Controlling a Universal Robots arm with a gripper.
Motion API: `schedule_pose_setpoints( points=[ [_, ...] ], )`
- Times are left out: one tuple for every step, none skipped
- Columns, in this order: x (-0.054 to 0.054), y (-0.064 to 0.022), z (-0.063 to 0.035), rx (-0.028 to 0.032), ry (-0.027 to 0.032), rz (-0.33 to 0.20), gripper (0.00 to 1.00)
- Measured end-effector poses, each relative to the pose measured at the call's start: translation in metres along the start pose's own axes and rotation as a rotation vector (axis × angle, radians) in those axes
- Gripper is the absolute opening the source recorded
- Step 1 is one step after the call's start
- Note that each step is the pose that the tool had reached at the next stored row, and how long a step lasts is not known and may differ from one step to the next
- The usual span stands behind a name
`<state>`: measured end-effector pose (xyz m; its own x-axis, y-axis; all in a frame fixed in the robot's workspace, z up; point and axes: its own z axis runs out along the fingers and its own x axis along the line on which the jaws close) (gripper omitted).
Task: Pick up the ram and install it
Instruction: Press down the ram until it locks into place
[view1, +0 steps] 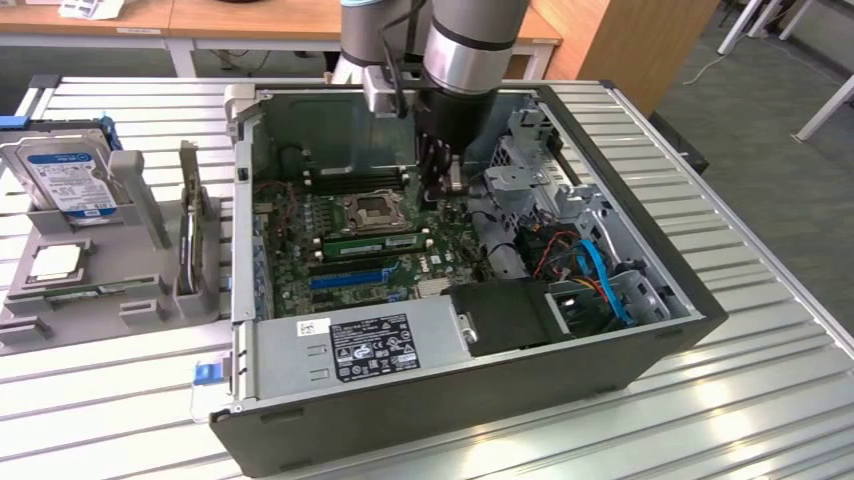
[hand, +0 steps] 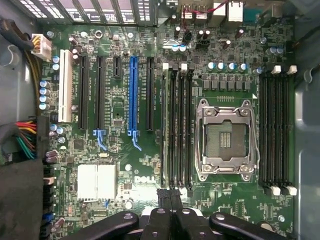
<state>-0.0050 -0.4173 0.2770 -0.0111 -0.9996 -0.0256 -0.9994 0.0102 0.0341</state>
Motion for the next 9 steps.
schedule_pose_setpoints(
  points=[
    [0.000, -0.0001, 0.0015, 0.0000, -0.0001, 0.000, 0.10],
    [0.000, -0.0001, 0.0029, 0.0000, 0.0000, 0.000, 0.10],
    [0.000, -0.0002, 0.0043, 0.0000, 0.0000, 0.000, 0.10],
    [0.000, -0.0002, 0.0057, 0.0000, 0.0000, 0.000, 0.10],
    [0.000, -0.0002, 0.0071, 0.0000, 0.0000, 0.000, 0.10],
    [0.000, -0.0003, 0.0085, 0.0000, 0.0000, 0.000, 0.10],
    [0.000, -0.0003, 0.0099, 0.0000, 0.0001, 0.000, 0.10],
    [0.000, -0.0004, 0.0112, 0.0000, 0.0000, 0.000, 0.10],
    [0.000, -0.0004, 0.0126, 0.0000, 0.0001, 0.000, 0.10]
  ],
)
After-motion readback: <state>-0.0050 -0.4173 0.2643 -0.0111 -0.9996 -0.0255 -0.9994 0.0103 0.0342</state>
